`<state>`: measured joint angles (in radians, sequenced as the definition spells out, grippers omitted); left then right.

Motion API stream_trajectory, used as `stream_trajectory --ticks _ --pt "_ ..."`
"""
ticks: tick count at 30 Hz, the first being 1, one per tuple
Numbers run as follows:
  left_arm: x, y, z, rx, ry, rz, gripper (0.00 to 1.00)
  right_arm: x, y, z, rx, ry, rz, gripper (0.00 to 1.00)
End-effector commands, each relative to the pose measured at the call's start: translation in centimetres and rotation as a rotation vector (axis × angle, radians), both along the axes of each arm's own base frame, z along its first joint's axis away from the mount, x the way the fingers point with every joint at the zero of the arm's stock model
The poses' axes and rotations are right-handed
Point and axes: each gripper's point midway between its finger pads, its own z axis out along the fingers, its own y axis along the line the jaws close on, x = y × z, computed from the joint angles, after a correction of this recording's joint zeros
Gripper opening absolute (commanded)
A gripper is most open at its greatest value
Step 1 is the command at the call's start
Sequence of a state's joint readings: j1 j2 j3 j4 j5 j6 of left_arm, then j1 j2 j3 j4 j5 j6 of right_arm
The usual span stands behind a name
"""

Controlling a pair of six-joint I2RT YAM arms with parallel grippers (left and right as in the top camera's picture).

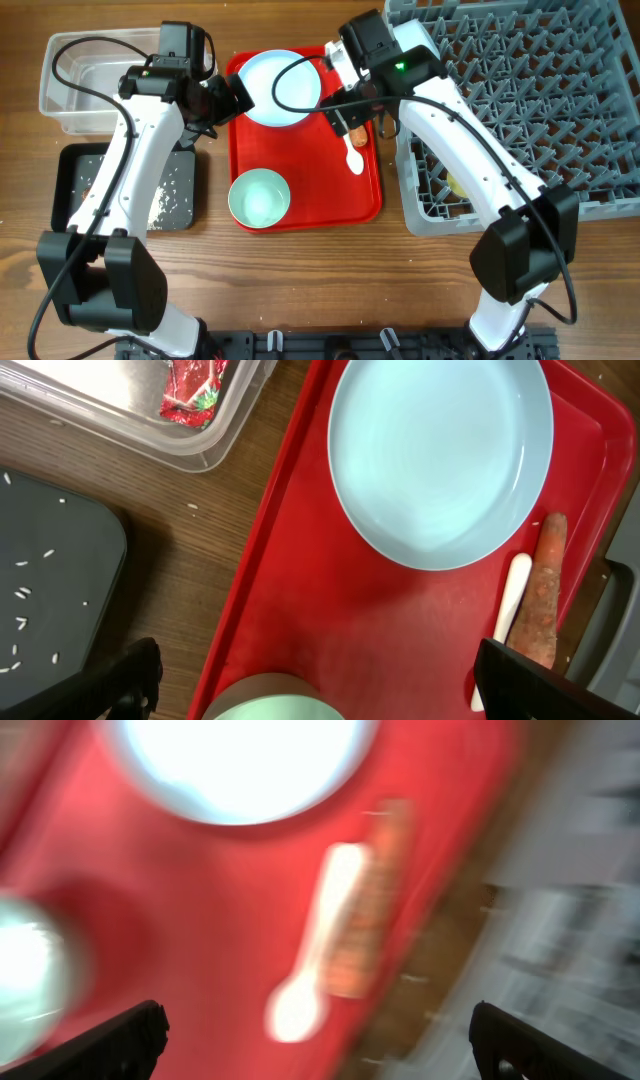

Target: Sort waste into correct bins and load items into the dishwasher rack

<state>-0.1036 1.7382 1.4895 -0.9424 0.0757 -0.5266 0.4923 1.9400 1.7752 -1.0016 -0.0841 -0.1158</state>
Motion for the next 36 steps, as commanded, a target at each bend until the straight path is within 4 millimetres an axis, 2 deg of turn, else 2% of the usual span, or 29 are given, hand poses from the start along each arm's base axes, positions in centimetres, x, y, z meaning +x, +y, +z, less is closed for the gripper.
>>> stream_trajectory --ticks 1,4,6,8,10,13,14,15,16,20,23,26,28,29,36 --pt "0.0 0.2 -0.5 0.001 0.014 0.010 1.00 -3.4 3.4 0.9 0.215 0.173 0.040 1.00" --pt "1.2 0.6 0.0 0.008 -0.040 0.022 1.00 -3.6 3.3 0.8 0.233 0.222 -0.058 0.99" --pt "1.8 2.2 0.2 0.006 -0.056 0.060 1.00 -3.7 3.3 0.8 0.249 0.248 -0.125 0.95" --pt "1.8 6.5 0.1 -0.015 -0.051 0.163 1.00 -4.1 3.8 0.7 0.258 0.272 -0.164 0.90" --pt "1.6 9.9 0.2 -0.060 -0.052 0.243 1.00 -4.8 4.9 0.4 0.241 0.281 -0.195 0.83" --pt "1.1 12.8 0.3 -0.081 -0.057 0.311 1.00 -6.3 6.1 -1.8 0.157 0.290 -0.303 0.80" --pt "1.1 13.1 0.3 -0.078 -0.058 0.310 1.00 -7.0 6.8 -2.7 0.150 0.305 -0.304 0.77" --pt "1.2 13.2 0.3 -0.072 -0.064 0.302 1.00 -8.4 7.9 -4.5 0.142 0.335 -0.323 0.73" --pt "1.2 13.2 0.4 -0.072 -0.066 0.302 1.00 -9.2 8.3 -5.7 0.136 0.354 -0.341 0.72" --pt "1.2 13.2 0.4 -0.072 -0.066 0.302 1.00 -12.2 9.6 -11.4 0.128 0.423 -0.440 0.54" --pt "1.2 13.2 0.4 -0.072 -0.066 0.302 1.00 -12.1 9.8 -11.8 0.147 0.427 -0.482 0.43" --pt "1.2 13.2 0.4 -0.072 -0.066 0.302 1.00 -11.9 10.2 -13.0 0.151 0.439 -0.527 0.26" --pt "1.2 13.2 0.4 -0.072 -0.066 0.302 1.00 -11.9 10.2 -13.3 0.150 0.449 -0.529 0.08" --pt "1.2 13.2 0.4 -0.072 -0.066 0.302 1.00 -11.9 10.2 -13.3 0.151 0.448 -0.529 0.04" --pt "1.2 13.2 0.4 -0.072 -0.066 0.302 1.00 -11.6 10.5 -13.8 0.159 0.458 -0.541 0.04"
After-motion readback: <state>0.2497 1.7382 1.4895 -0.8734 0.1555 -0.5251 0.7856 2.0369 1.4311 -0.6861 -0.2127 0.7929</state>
